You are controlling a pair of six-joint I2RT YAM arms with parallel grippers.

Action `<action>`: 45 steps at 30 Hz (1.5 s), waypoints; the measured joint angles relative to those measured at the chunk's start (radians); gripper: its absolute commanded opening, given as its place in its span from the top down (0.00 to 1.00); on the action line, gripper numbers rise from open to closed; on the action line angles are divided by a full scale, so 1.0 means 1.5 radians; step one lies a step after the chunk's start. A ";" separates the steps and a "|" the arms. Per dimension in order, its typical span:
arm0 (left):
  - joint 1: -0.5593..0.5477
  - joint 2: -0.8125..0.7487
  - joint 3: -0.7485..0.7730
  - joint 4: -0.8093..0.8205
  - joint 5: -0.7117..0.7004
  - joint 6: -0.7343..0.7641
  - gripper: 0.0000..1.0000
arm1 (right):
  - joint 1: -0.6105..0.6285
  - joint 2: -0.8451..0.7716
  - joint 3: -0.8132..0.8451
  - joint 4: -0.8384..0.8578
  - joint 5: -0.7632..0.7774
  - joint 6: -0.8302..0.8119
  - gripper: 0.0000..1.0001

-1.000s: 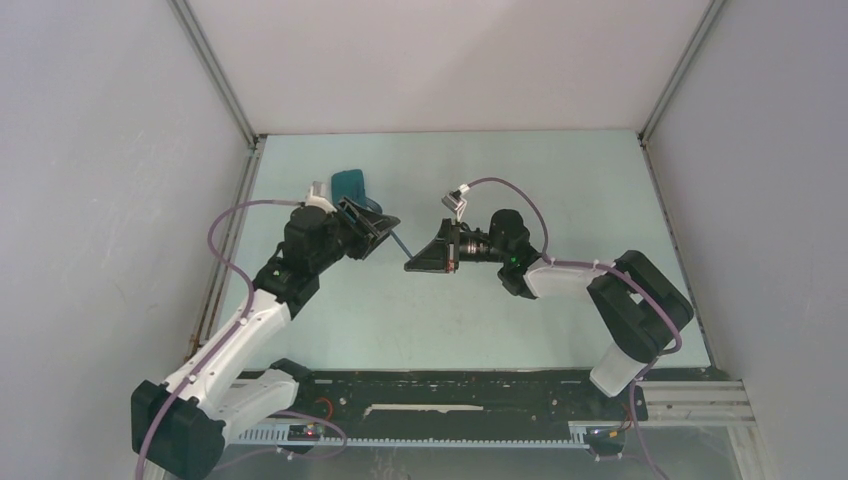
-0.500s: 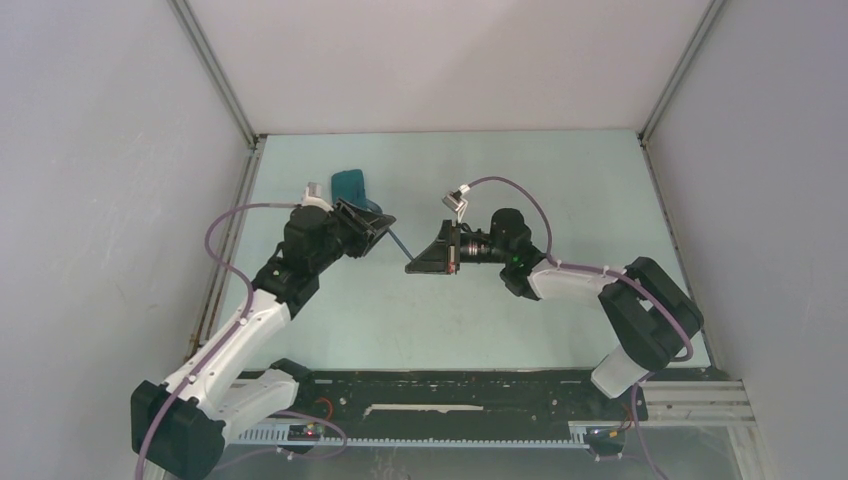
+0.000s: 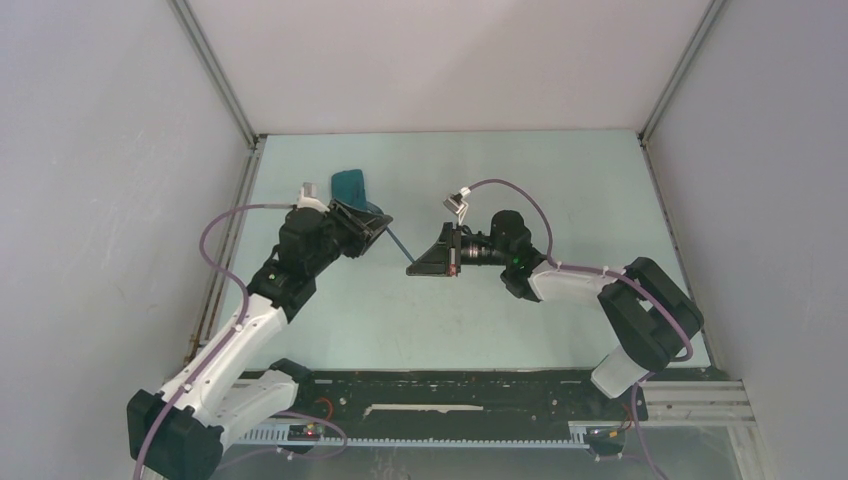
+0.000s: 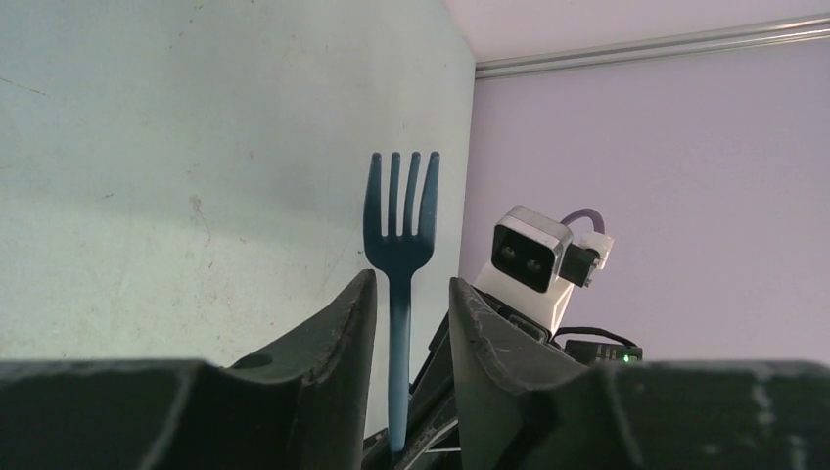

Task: Fold the napkin into a case and place the utensils inside
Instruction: Pass from the right arm to the left, then insert the fork into the folded napkin.

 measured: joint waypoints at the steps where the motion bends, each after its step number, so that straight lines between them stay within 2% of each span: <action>1: 0.000 -0.001 0.000 0.000 0.000 0.001 0.64 | 0.000 0.000 0.000 0.000 0.000 0.000 1.00; 6: 0.000 -0.001 0.000 -0.001 0.000 0.001 0.74 | 0.000 0.000 0.000 0.001 0.000 0.000 1.00; 10: 0.000 -0.001 0.001 -0.008 0.000 0.002 0.89 | 0.000 0.000 0.000 0.001 0.000 0.000 1.00; 11: 0.000 -0.001 0.002 -0.011 -0.001 0.003 0.98 | 0.000 0.000 0.000 0.001 0.000 0.000 1.00; 13: 0.000 0.000 0.008 -0.021 -0.003 0.008 1.00 | 0.000 0.000 0.000 0.002 0.000 0.000 0.98; 16: 0.000 0.009 0.033 -0.045 -0.005 0.026 1.00 | 0.000 0.000 0.000 0.004 0.006 -0.002 0.47; 17: 0.001 0.016 0.046 -0.053 -0.007 0.043 1.00 | -0.003 -0.002 0.000 -0.003 0.009 -0.006 0.36; 19: 0.008 0.036 0.077 -0.070 -0.020 0.091 1.00 | -0.014 -0.010 -0.001 -0.049 0.018 -0.028 0.26; 25: 0.092 0.183 0.204 -0.100 -0.074 0.293 1.00 | -0.048 -0.097 -0.004 -0.268 0.085 -0.158 0.24; 28: 0.137 0.281 0.251 -0.104 -0.099 0.373 1.00 | -0.062 -0.143 -0.011 -0.329 0.105 -0.205 0.25; 35: 0.210 0.584 0.480 -0.109 -0.143 0.526 1.00 | -0.085 -0.156 -0.078 -0.390 0.106 -0.242 0.25; 45: 0.258 0.777 0.656 -0.124 -0.144 0.584 1.00 | -0.115 -0.121 -0.089 -0.395 0.085 -0.252 0.26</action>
